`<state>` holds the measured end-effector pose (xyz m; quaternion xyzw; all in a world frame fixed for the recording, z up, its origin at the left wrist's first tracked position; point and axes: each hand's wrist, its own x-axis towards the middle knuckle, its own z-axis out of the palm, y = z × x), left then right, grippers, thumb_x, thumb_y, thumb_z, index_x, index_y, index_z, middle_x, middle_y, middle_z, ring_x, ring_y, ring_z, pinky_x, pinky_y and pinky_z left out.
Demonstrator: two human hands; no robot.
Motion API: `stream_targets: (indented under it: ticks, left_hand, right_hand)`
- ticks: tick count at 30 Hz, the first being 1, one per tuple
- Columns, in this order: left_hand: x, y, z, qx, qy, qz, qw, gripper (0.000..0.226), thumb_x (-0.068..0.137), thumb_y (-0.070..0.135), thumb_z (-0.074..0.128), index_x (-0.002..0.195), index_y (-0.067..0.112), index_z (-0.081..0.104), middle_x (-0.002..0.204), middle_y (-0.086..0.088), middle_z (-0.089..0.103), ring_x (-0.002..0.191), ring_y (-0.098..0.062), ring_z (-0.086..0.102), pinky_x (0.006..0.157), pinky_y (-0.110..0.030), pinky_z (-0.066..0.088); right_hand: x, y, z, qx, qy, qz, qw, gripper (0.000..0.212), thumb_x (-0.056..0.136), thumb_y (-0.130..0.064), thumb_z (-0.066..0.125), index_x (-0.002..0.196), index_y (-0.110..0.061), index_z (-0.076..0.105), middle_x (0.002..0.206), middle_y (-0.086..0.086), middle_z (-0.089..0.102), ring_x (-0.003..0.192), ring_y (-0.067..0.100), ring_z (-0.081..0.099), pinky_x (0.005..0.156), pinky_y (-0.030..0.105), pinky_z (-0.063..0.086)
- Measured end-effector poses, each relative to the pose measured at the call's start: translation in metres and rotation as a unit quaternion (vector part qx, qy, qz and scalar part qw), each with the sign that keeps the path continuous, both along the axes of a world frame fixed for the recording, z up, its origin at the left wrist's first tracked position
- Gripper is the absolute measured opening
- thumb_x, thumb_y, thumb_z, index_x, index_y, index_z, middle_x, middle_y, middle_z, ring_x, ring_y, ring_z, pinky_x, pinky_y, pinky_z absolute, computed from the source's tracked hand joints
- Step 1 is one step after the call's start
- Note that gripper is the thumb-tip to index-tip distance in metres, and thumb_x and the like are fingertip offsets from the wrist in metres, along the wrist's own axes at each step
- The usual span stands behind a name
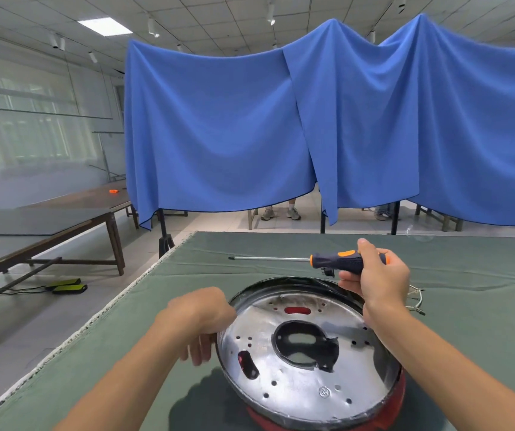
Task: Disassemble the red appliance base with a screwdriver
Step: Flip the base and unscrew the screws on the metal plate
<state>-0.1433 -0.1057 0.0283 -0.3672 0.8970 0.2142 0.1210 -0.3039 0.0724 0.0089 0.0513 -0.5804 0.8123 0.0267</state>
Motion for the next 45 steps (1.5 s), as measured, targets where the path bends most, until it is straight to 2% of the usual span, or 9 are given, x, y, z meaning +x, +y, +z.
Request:
stream_targets:
  ticks: [3,8,13,18,23,36,40,42,45]
  left_hand:
    - [-0.023,-0.009,-0.012,-0.077,0.113,-0.028,0.990,0.024,0.087,0.023,0.044,0.078,0.003,0.053,0.073,-0.008,0.061,0.062,-0.026,0.061,0.057,-0.028,0.052]
    - [-0.048,-0.012,-0.031,0.042,0.226,-0.028,0.973,0.037,0.090,0.014,0.048,0.059,0.016,0.028,0.057,-0.001,0.024,0.050,-0.015,0.020,0.050,-0.028,0.017]
    - [-0.047,-0.016,-0.027,0.069,0.195,0.017,0.978,0.041,0.092,0.007,0.046,0.058,0.015,0.024,0.059,-0.001,0.024,0.053,-0.014,0.021,0.046,-0.024,0.016]
    - [-0.050,-0.011,-0.024,0.026,0.205,0.062,0.976,0.034,0.094,0.011,0.044,0.061,0.016,0.036,0.066,0.001,0.038,0.083,-0.022,0.044,0.054,-0.021,0.035]
    - [-0.045,-0.015,-0.029,0.044,0.211,0.066,0.974,0.033,0.089,0.005,0.045,0.059,0.011,0.031,0.060,-0.004,0.032,0.058,-0.021,0.032,0.049,-0.027,0.025]
    - [-0.040,-0.013,-0.034,0.109,0.239,0.117,0.958,0.037,0.098,0.008,0.038,0.062,0.016,0.032,0.070,0.000,0.041,0.058,-0.010,0.039,0.043,-0.010,0.031]
    - [-0.037,-0.005,-0.041,0.037,0.227,0.088,0.969,0.018,0.091,0.004,0.035,0.091,0.000,0.053,0.116,-0.021,0.057,0.097,-0.033,0.054,0.078,-0.033,0.046]
    - [-0.035,-0.001,-0.042,-0.021,0.196,0.064,0.978,0.028,0.089,0.008,0.037,0.115,0.005,0.047,0.122,-0.016,0.053,0.110,-0.033,0.051,0.090,-0.038,0.044]
    - [-0.037,0.004,-0.041,-0.103,0.198,0.033,0.974,0.032,0.090,0.016,0.043,0.122,0.010,0.044,0.126,-0.011,0.050,0.116,-0.030,0.045,0.093,-0.041,0.042]
  right_hand:
    - [0.001,-0.002,0.001,0.005,0.005,0.002,1.000,0.021,0.091,-0.031,0.060,0.079,-0.016,0.051,0.067,0.003,0.066,0.038,0.015,0.060,0.041,0.026,0.051]
    - [0.004,0.003,0.002,0.017,0.033,-0.002,0.999,0.019,0.092,-0.028,0.061,0.080,-0.016,0.052,0.070,0.006,0.066,0.036,0.016,0.058,0.039,0.025,0.050]
    - [0.000,0.009,0.012,0.029,0.058,-0.019,0.998,0.017,0.091,-0.024,0.059,0.079,-0.016,0.051,0.077,0.011,0.067,0.032,0.015,0.052,0.035,0.022,0.046]
    - [0.005,0.001,0.013,0.028,0.060,-0.009,0.998,0.018,0.091,-0.025,0.061,0.080,-0.016,0.051,0.081,0.014,0.069,0.033,0.014,0.053,0.037,0.023,0.048]
    - [0.013,-0.005,0.012,0.039,0.084,0.006,0.996,0.019,0.091,-0.025,0.062,0.078,-0.016,0.052,0.080,0.017,0.069,0.033,0.015,0.053,0.039,0.026,0.049]
    - [0.016,-0.011,0.015,0.063,0.124,-0.009,0.990,0.017,0.088,-0.023,0.066,0.075,-0.017,0.056,0.062,0.002,0.064,0.035,0.014,0.051,0.036,0.024,0.040]
    - [0.016,-0.013,0.029,0.071,0.185,-0.036,0.979,0.017,0.087,-0.021,0.064,0.073,-0.018,0.056,0.050,-0.006,0.059,0.042,0.012,0.050,0.037,0.023,0.042]
    - [0.017,-0.014,0.038,0.089,0.230,-0.046,0.968,0.017,0.086,-0.022,0.064,0.072,-0.019,0.055,0.055,0.002,0.061,0.047,0.017,0.051,0.045,0.029,0.046]
    - [0.024,-0.015,0.051,0.117,0.312,-0.056,0.941,0.014,0.081,-0.026,0.062,0.071,-0.020,0.053,0.059,0.002,0.064,0.055,0.017,0.055,0.053,0.021,0.045]
